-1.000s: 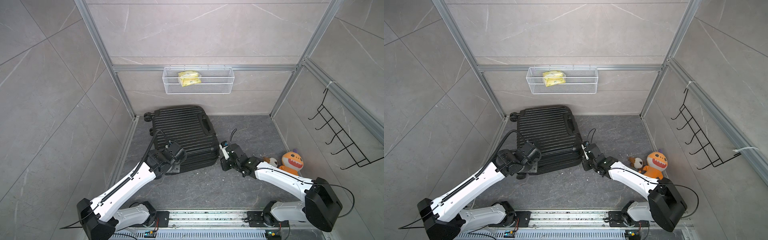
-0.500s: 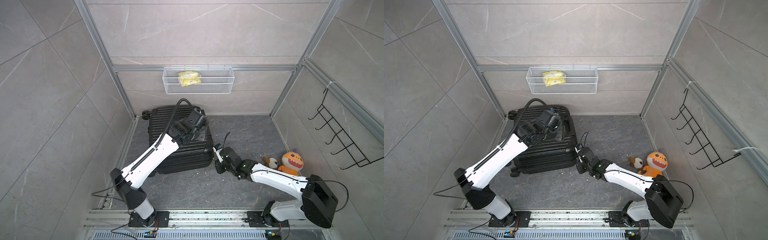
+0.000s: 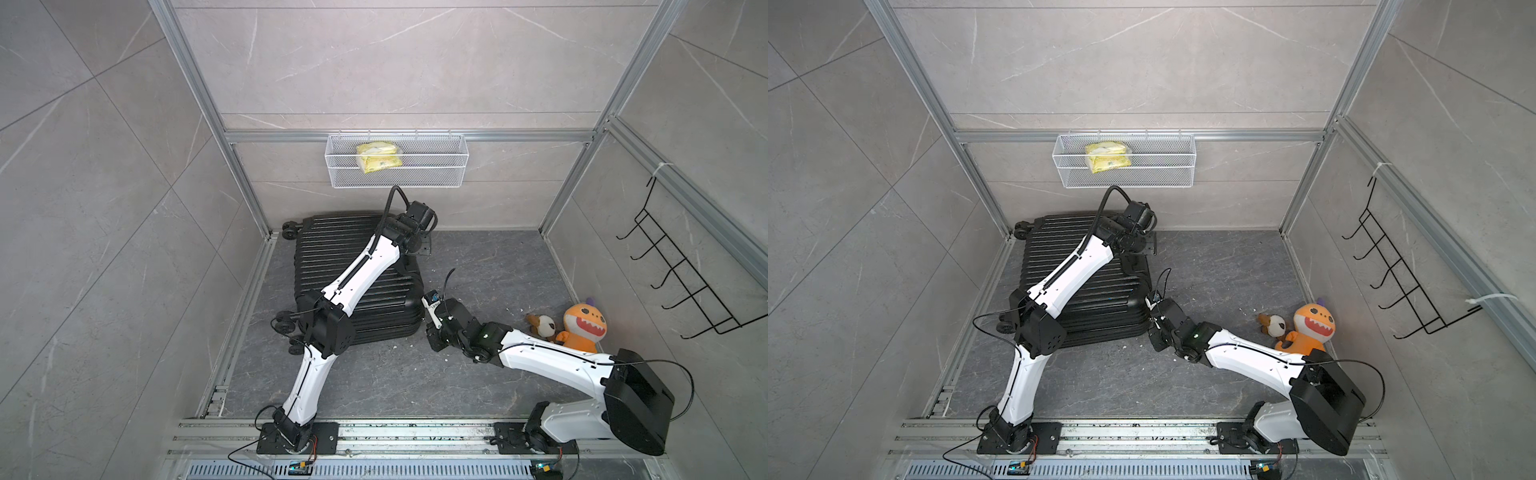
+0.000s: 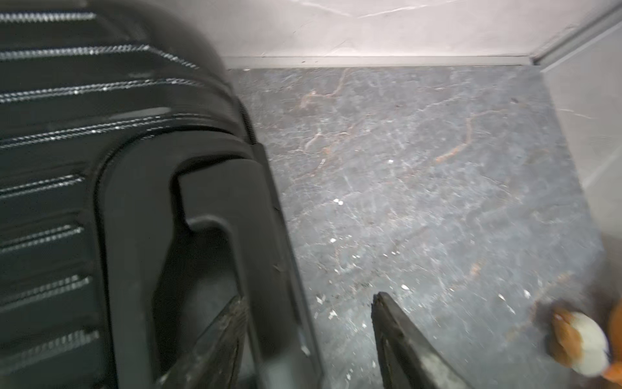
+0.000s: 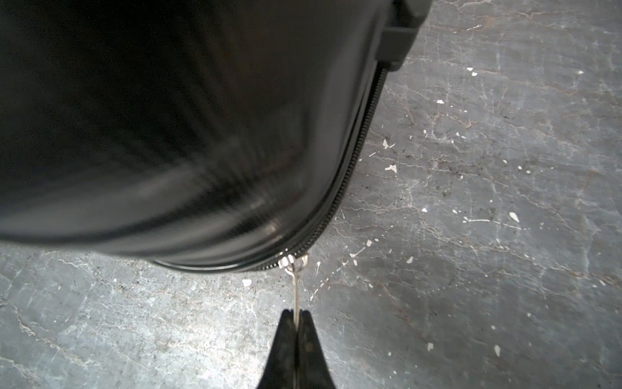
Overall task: Close the suitcase zippers
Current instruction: Zip the zipper on the suitcase.
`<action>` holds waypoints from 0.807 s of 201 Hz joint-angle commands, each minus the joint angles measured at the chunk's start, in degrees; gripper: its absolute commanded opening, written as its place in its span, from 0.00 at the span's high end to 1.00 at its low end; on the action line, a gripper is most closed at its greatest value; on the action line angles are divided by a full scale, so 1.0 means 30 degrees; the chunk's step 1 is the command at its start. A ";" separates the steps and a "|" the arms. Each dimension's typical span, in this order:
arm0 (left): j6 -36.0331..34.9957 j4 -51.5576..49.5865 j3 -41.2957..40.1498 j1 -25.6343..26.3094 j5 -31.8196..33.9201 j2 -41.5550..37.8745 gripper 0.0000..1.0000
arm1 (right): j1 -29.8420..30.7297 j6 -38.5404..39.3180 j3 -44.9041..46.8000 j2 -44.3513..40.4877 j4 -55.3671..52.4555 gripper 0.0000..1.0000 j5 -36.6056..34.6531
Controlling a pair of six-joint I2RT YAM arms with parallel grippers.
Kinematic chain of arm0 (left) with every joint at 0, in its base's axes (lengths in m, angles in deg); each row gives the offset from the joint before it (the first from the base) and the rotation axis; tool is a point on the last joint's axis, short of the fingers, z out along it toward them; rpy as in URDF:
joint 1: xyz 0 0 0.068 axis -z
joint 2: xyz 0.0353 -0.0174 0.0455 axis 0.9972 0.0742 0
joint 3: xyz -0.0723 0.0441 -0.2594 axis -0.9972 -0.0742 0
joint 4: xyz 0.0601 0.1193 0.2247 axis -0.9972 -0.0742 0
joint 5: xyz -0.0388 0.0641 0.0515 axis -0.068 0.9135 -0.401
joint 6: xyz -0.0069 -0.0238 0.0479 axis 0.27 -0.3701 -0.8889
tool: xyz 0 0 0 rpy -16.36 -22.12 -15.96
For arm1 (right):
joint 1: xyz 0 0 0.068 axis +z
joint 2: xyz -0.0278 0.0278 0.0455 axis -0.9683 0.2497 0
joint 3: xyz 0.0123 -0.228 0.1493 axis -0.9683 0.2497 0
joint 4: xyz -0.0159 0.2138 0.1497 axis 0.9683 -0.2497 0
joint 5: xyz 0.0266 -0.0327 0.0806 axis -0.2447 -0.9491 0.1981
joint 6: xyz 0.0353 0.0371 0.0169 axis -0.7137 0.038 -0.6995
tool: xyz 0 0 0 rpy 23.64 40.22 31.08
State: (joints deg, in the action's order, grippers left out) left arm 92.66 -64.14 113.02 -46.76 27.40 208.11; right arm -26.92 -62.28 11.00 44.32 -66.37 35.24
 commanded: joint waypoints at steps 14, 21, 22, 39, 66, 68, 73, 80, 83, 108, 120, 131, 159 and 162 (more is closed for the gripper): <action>0.0625 -0.0091 0.0440 -0.0093 -0.0100 0.0371 0.38 | 0.0405 0.0360 0.0314 -0.0064 -0.0242 1.00 0.0456; 0.0632 -0.0261 0.0428 -0.0102 0.0017 0.0548 0.38 | 0.0404 0.0336 0.0303 -0.0021 -0.0273 1.00 0.0469; 0.0618 -0.0286 0.0432 -0.0103 0.0017 0.0605 0.38 | 0.0404 0.0333 0.0303 -0.0027 -0.0272 1.00 0.0470; 0.0567 -0.0624 0.0522 -0.0138 -0.0204 0.1175 0.38 | 0.0447 0.0305 0.0311 0.0041 -0.0193 1.00 0.0456; 0.0692 -0.1313 0.0579 -0.0148 0.0029 0.2375 0.42 | 0.0510 0.0272 0.0230 0.0077 -0.0067 1.00 0.0299; 0.0692 -0.1389 0.0567 -0.0136 0.0053 0.2446 0.42 | 0.0511 0.0272 0.0219 0.0046 -0.0073 1.00 0.0259; 0.0674 -0.1609 0.0574 -0.0156 0.0146 0.2593 0.43 | 0.0545 0.0272 0.0215 0.0013 -0.0041 1.00 0.0188; 0.0637 -0.1982 0.0638 -0.0150 0.0281 0.2808 0.43 | 0.0576 0.0272 0.0237 -0.0044 0.0048 1.00 0.0120; 0.0564 -0.2160 0.0663 -0.0135 0.0347 0.2883 0.44 | 0.0587 0.0272 0.0244 -0.0089 0.0084 1.00 0.0119; 0.0166 -0.3193 0.0568 -0.0135 0.0462 0.3369 0.48 | 0.0668 0.0258 0.0502 -0.0212 0.0636 1.00 -0.0263; -0.0194 -0.3477 0.0490 -0.0149 -0.0247 0.3517 0.49 | 0.0697 0.0200 0.0816 -0.0130 0.1260 1.00 -0.0540; -0.0524 -0.3711 0.0430 -0.0111 -0.0955 0.3589 0.54 | 0.0688 0.0006 0.1189 0.0015 0.1951 1.00 -0.0931; -0.1701 -0.4027 -0.0242 0.0011 -0.2120 0.3295 0.69 | 0.0644 -0.0538 0.1182 0.0784 0.2247 1.00 -0.1556; -0.1830 -0.4053 -0.0319 0.0013 -0.2191 0.3186 0.70 | 0.0661 -0.0591 0.1182 0.0849 0.2263 1.00 -0.1614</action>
State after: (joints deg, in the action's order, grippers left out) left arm 91.85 -66.98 116.50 -46.94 30.44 213.47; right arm -25.65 -63.00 13.78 44.50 -61.91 31.76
